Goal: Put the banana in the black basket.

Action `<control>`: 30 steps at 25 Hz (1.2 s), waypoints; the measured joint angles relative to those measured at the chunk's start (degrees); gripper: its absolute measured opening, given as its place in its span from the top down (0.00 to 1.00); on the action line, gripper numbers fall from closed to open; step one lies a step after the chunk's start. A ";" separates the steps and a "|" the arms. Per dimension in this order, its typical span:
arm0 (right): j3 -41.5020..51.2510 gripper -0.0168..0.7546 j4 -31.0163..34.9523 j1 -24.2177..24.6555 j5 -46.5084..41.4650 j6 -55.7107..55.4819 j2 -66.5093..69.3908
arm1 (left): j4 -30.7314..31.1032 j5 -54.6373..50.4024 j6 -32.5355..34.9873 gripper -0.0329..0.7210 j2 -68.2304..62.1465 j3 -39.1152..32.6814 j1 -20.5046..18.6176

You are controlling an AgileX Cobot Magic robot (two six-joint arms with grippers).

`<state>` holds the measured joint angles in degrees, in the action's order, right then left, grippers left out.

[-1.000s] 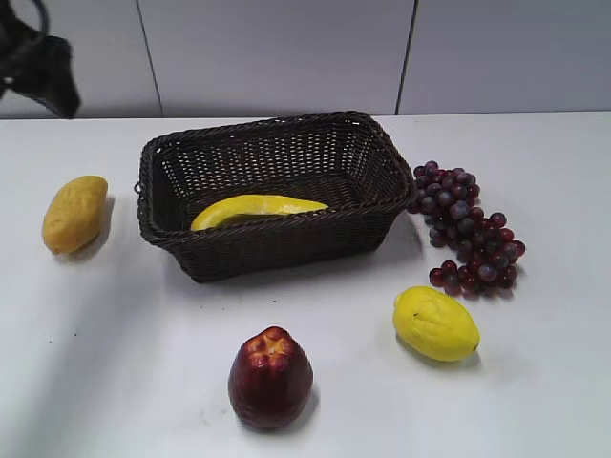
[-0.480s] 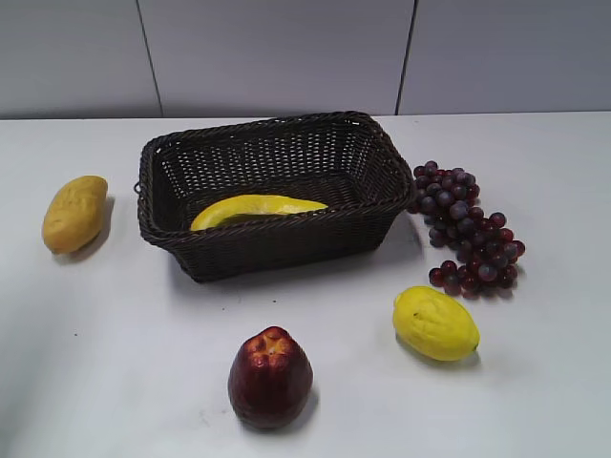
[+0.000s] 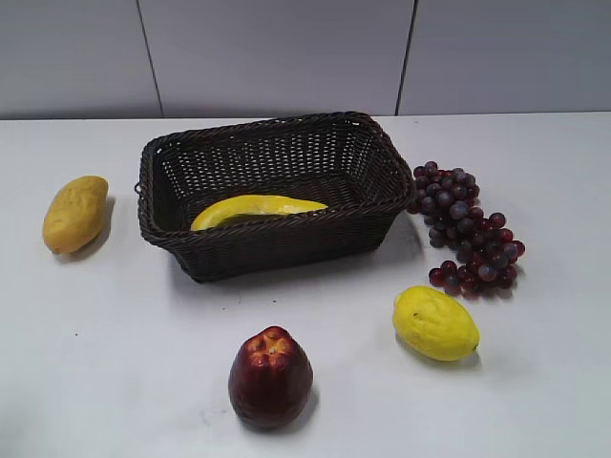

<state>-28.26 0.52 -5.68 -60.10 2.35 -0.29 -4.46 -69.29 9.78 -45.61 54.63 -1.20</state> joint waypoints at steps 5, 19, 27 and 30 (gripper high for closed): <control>0.00 0.21 0.00 0.00 0.00 0.00 0.00 | 0.05 2.34 0.00 0.18 16.10 -12.35 0.00; 0.00 0.21 0.00 0.00 0.00 0.00 0.00 | 0.00 8.64 0.00 0.20 33.62 -25.32 0.00; 0.00 0.21 0.00 0.00 0.00 0.00 0.00 | 0.00 8.69 0.00 0.21 33.98 -25.53 0.00; 0.00 0.21 0.00 0.00 0.00 0.00 0.00 | 0.00 8.80 0.00 0.21 36.04 -25.53 0.00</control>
<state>-28.26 0.52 -5.68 -60.10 2.35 -0.29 -4.46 -60.49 9.78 -9.57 29.10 -1.20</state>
